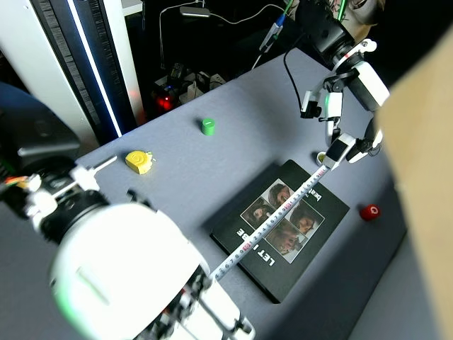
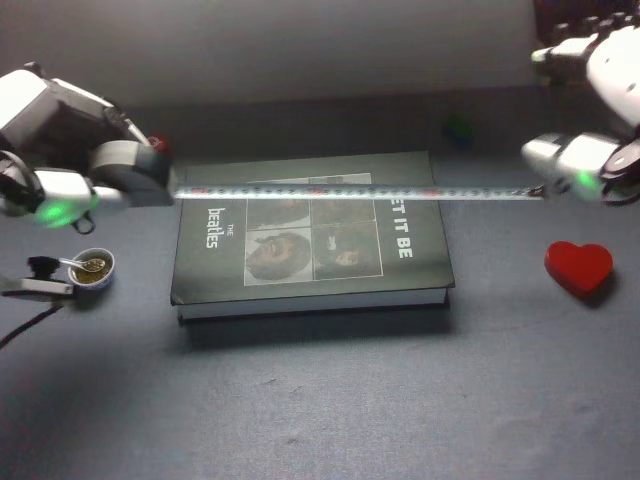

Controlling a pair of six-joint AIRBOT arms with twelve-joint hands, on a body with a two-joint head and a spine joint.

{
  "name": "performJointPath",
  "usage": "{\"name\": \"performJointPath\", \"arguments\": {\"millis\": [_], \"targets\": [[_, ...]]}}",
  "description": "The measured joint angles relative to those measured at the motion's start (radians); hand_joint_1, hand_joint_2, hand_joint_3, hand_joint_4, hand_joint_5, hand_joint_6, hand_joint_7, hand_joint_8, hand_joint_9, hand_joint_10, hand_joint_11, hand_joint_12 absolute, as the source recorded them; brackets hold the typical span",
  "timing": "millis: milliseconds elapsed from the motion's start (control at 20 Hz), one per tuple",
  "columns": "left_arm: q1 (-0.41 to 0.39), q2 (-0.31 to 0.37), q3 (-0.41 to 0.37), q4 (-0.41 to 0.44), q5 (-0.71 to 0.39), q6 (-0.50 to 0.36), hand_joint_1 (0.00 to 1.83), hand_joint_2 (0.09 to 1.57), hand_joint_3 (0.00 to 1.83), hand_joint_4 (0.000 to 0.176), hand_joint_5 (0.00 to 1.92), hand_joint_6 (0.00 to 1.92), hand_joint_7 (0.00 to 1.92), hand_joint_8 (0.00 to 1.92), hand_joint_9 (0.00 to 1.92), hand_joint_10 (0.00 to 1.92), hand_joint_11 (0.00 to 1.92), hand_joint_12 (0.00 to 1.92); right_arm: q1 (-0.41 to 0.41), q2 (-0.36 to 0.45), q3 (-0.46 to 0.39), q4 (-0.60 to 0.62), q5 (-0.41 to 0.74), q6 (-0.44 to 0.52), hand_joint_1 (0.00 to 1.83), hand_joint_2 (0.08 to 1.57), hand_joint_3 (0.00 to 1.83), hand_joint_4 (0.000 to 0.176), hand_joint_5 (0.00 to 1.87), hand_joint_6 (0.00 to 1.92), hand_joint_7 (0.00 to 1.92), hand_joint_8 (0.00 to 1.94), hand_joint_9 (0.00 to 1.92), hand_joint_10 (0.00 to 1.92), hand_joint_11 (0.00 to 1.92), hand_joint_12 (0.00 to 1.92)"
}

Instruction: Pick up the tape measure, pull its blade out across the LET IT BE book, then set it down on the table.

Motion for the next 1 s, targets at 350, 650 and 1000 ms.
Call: {"name": "performJointPath", "arguments": {"millis": [350, 650, 1000], "targets": [[0.021, -0.005, 0.114, 0.105, 0.122, -0.022, 1.39, 1.06, 0.0, 0.0, 1.1, 0.66, 1.14, 0.79, 0.93, 1.14, 0.84, 1.02, -0.011, -0.016, -0.099, -0.026, 0.014, 0.011, 0.16, 1.07, 0.0, 0.024, 0.08, 0.0, 0.07, 0.0, 0.1, 0.0, 0.0, 0.51], [0.02, -0.027, 0.181, 0.101, 0.129, -0.022, 1.39, 1.06, 0.0, 0.0, 1.1, 0.6, 1.13, 0.83, 0.93, 1.15, 0.82, 1.01, -0.043, -0.047, -0.196, -0.023, 0.059, 0.034, 0.09, 1.01, 0.0, 0.03, 0.05, 0.0, 0.05, 0.0, 0.08, 0.0, 0.0, 0.47], [0.074, -0.035, 0.227, 0.106, 0.122, -0.044, 1.39, 1.06, 0.0, 0.0, 1.1, 0.66, 1.15, 0.78, 0.93, 1.14, 0.8, 1.01, -0.101, -0.049, -0.23, -0.085, 0.137, 0.051, 0.0, 1.02, 0.0, 0.046, 0.04, 0.0, 0.04, 0.0, 0.07, 0.0, 0.0, 0.45]]}}
